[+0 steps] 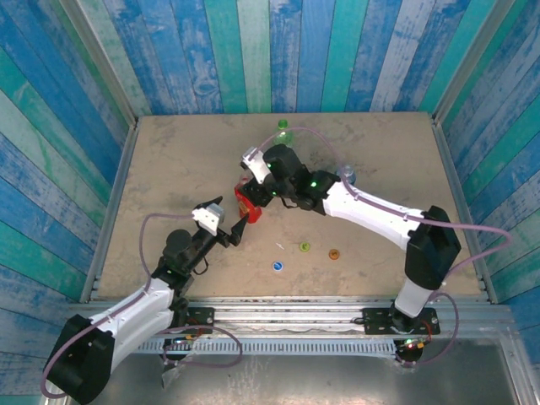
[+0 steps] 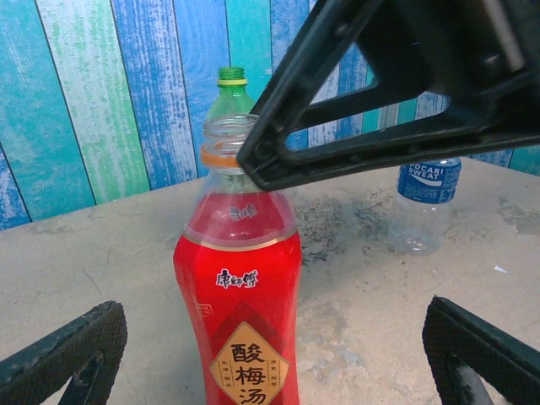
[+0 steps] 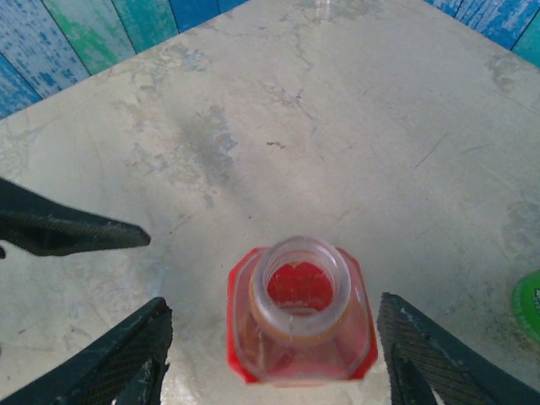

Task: Screw on the bottle caps

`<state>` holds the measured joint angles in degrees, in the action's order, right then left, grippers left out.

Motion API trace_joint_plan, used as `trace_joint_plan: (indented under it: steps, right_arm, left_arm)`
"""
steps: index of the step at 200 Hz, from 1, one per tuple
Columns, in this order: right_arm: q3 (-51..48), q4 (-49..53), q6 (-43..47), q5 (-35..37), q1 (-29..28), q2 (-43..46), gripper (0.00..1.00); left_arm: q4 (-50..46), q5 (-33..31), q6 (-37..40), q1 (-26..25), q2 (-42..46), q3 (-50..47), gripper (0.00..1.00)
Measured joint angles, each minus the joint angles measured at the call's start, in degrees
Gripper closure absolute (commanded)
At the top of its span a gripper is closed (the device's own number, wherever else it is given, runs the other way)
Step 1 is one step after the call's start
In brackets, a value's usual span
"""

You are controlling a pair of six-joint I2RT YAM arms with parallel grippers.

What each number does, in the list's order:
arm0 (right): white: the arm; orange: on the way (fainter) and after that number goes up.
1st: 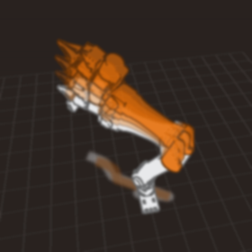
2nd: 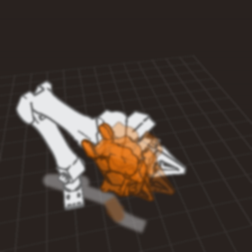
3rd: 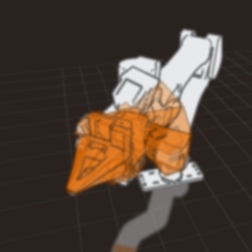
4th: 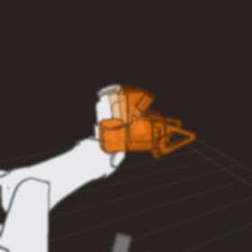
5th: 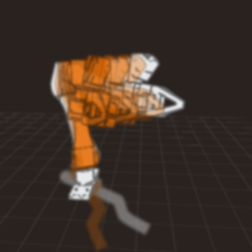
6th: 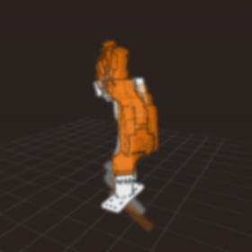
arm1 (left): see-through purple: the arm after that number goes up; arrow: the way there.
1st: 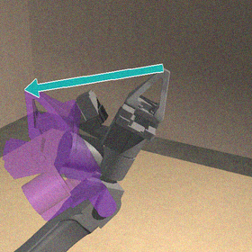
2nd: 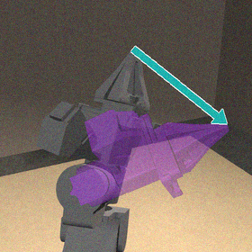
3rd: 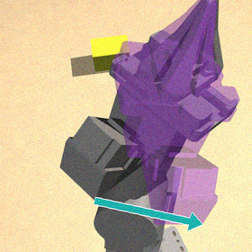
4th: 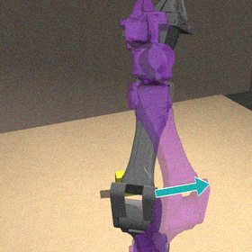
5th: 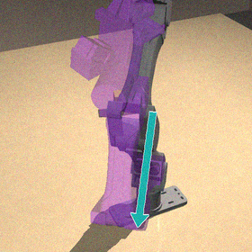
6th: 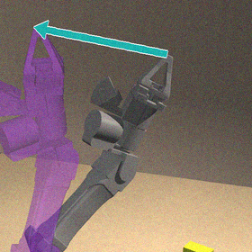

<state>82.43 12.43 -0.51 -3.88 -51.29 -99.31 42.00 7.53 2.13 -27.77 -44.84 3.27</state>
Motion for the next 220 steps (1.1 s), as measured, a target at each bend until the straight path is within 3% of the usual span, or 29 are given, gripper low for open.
trace_joint_plan:
  steps: [104, 169, 220]
  right_arm:
    - [2.1, 0.0, -0.8, 1.1, 0.1, -3.0, 0.72]
    - [1.3, 0.2, -0.7, 4.3, 0.2, -1.7, 0.73]
    - [-6.6, -0.8, -5.7, 10.7, 1.8, 7.8, 0.74]
  left_arm:
    - [0.4, 0.3, 0.0, 0.0, -1.6, 0.0, 0.06]
    - [4.1, 0.6, 0.3, 0.0, -7.4, 0.0, 0.06]
    - [14.4, 3.8, -0.1, -0.5, -19.9, 2.3, 0.06]
